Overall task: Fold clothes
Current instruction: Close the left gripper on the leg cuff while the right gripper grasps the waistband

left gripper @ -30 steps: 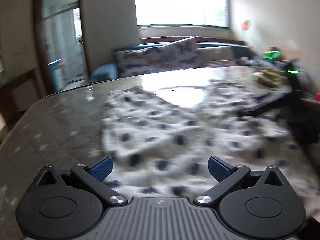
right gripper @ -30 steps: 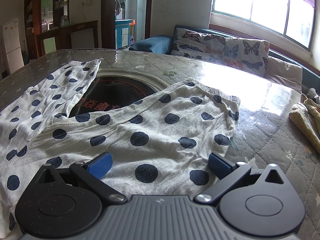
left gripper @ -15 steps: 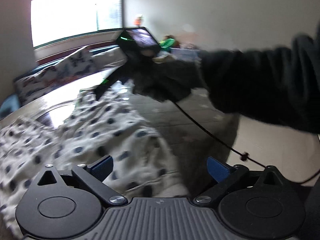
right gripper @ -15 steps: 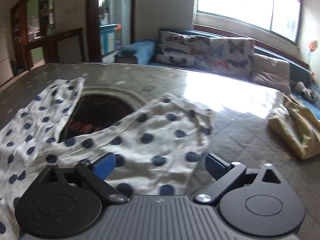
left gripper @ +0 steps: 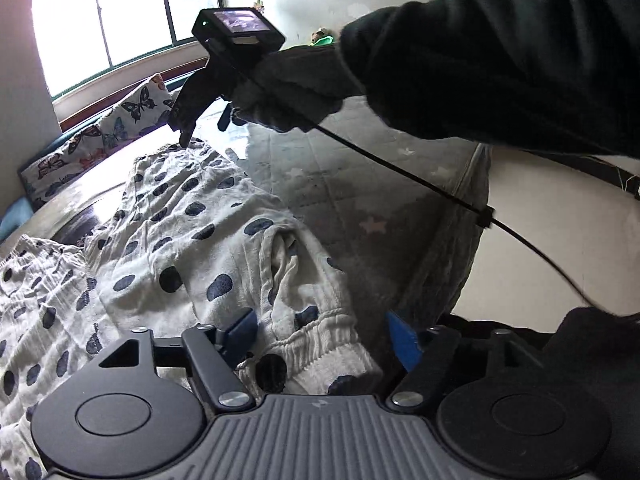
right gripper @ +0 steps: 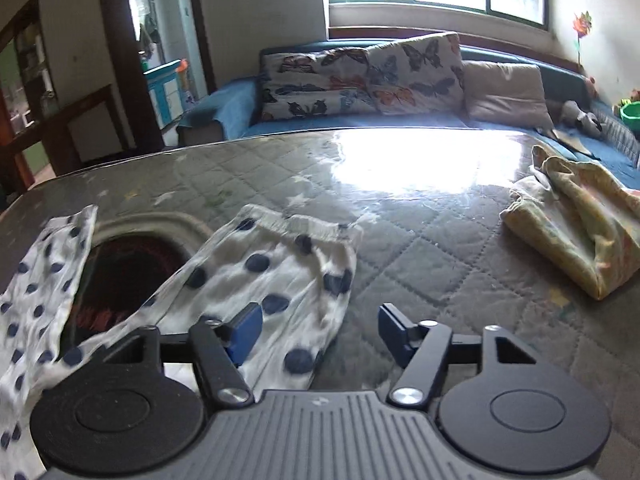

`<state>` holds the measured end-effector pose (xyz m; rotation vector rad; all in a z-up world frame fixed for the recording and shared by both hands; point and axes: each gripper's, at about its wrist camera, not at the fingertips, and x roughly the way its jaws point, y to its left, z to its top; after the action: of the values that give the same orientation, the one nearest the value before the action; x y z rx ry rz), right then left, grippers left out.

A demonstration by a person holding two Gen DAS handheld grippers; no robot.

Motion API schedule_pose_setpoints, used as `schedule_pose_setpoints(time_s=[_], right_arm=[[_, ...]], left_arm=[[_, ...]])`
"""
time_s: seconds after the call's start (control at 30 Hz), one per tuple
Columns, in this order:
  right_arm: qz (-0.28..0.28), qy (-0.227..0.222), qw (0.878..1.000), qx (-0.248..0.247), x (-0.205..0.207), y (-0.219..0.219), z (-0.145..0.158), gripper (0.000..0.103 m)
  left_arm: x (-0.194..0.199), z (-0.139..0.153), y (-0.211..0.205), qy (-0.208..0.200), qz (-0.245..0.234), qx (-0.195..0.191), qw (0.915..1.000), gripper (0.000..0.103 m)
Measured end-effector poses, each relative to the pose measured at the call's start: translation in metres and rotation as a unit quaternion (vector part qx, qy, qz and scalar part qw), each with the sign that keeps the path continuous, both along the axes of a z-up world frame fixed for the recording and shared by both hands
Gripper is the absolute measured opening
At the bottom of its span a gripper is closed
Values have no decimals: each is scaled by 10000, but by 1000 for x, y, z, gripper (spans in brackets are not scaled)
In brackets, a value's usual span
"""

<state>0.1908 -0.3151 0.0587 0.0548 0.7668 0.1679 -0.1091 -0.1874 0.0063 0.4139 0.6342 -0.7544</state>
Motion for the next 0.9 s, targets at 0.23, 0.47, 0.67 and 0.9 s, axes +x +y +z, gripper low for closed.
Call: schedule_pose_setpoints(time_s=[0.23,0.47,0.67,0.9], right_arm=[[-444,231,9978,433,40,-16,-11,52],[-529,276,9980,207,53,-10,-17,33],[-414,401,9983,82,59,2,-12,3],[-492,261,9976,400,55,8,15,2]], left_arm=[[-3,9,2,113,-52,-134,9998,46],[10,17,13,513,178,-493,9973,35],[13,18,17,542,364,-644,9958,24],[21,30,45,890,723,-1339,9843,17]])
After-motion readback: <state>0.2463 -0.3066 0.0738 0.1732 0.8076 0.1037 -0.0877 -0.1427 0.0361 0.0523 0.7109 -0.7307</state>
